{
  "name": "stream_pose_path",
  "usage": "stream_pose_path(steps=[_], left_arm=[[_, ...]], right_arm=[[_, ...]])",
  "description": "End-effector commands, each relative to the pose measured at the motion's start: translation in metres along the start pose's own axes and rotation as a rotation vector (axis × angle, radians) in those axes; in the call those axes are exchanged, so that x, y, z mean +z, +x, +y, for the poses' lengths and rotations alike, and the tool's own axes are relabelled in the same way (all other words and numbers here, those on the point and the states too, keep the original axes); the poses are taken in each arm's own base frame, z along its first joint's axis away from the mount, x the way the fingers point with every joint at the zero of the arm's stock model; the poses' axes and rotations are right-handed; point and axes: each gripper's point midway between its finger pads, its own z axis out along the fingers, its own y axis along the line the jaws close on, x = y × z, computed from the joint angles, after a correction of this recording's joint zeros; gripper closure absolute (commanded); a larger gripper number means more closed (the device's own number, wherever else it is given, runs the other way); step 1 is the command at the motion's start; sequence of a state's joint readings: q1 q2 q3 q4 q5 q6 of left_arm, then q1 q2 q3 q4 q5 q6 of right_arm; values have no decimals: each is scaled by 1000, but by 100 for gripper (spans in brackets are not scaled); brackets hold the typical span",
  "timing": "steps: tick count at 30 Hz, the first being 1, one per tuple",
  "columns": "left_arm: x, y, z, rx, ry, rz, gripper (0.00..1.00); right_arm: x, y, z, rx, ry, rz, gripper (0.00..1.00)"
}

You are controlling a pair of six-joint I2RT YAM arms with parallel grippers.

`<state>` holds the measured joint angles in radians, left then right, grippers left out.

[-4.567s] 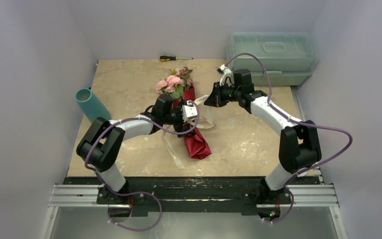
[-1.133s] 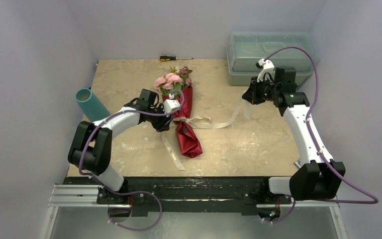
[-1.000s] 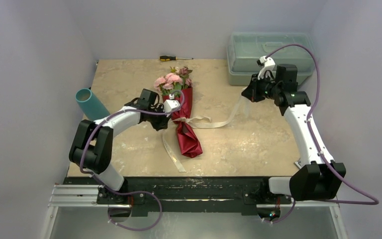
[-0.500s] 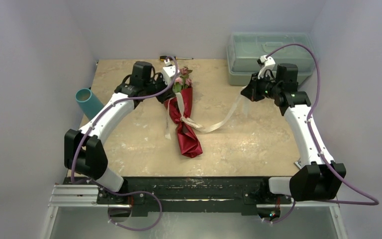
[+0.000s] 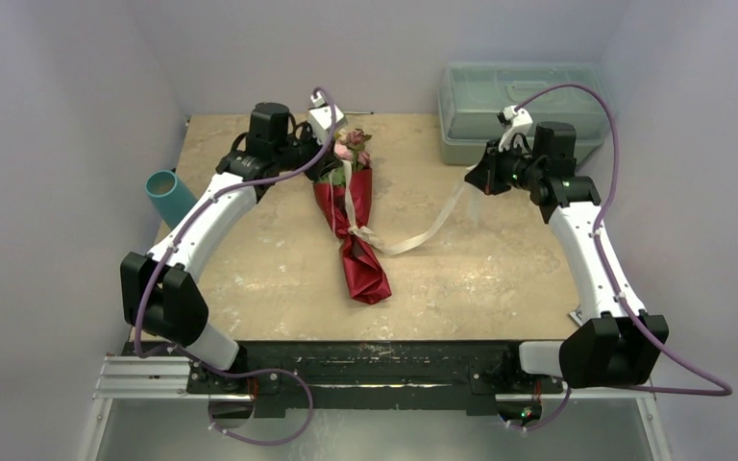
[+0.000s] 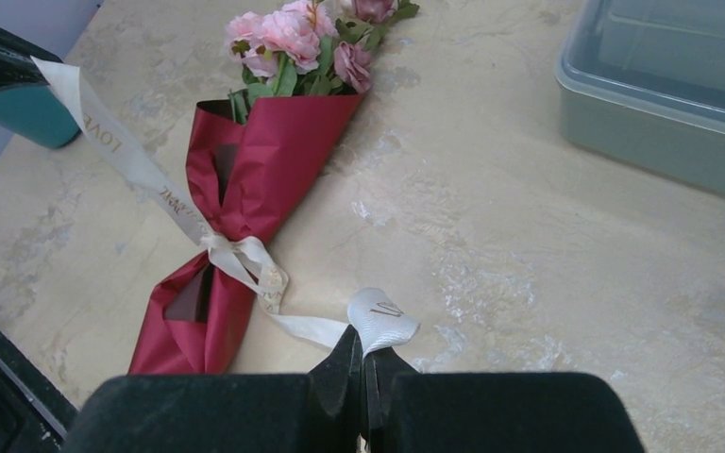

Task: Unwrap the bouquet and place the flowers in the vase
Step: Untie the ribbon from the wrapping paper.

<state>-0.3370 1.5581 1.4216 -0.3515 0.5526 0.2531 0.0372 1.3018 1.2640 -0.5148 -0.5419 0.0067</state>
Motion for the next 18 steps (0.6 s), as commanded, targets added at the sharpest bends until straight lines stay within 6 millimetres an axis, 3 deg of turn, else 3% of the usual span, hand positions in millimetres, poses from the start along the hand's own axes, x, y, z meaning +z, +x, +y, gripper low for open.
stream_pose_path(steps=[1, 3, 7, 10, 18], left_arm=[[-7, -24, 16, 25, -96, -64, 100], [-13, -25, 24, 17, -152, -67, 100], [-24, -35, 30, 6, -205, -109, 100], [-33, -53, 39, -2, -263, -157, 100], [-64, -107, 72, 6, -452, -291, 100]], right_arm=[[-12, -10, -1, -63, 29, -37, 100], [-14, -12, -6, -72, 63, -46, 100], [-21, -35, -9, -113, 102, -106, 100], [-21, -46, -9, -120, 101, -121, 100], [-19, -35, -8, -111, 88, -97, 100]])
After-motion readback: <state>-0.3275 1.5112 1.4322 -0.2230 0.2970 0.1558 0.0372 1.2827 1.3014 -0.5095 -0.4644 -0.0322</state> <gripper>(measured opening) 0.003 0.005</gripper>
